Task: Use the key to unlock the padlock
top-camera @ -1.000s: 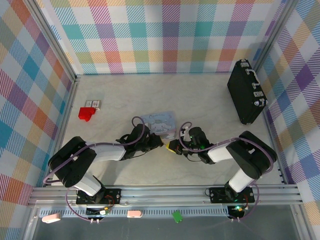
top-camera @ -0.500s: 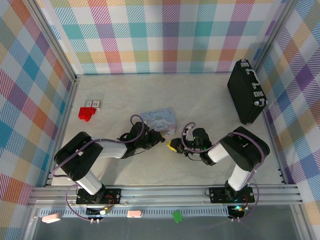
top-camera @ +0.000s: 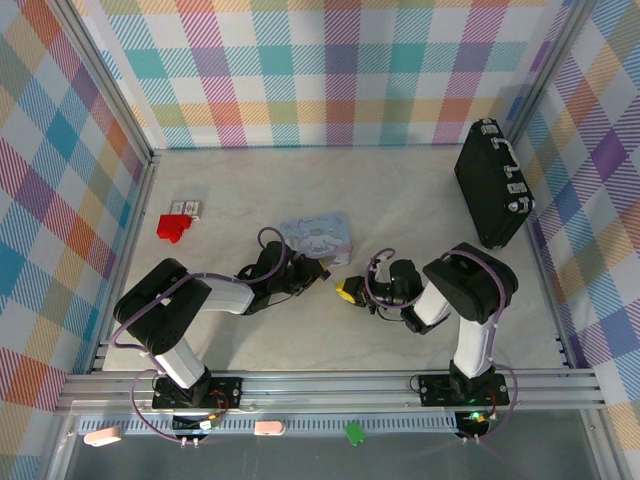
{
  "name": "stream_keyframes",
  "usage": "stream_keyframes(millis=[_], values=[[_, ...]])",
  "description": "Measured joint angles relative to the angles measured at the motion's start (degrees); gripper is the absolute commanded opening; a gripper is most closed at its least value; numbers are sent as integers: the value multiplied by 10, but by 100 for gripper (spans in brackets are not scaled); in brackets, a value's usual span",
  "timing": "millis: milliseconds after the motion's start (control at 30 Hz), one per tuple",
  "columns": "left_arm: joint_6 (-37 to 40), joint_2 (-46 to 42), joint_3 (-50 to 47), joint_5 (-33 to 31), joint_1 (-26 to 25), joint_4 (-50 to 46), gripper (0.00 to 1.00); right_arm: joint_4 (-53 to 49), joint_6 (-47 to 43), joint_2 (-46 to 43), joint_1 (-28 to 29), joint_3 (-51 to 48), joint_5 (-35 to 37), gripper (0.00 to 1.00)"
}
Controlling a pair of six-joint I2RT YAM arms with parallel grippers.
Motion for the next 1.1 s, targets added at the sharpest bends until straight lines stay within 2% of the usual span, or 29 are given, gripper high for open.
stream_keyframes(millis=[1100], values=[[-56,19,-10,16,11,92,0,33,-15,1,-27,19,-17,0]])
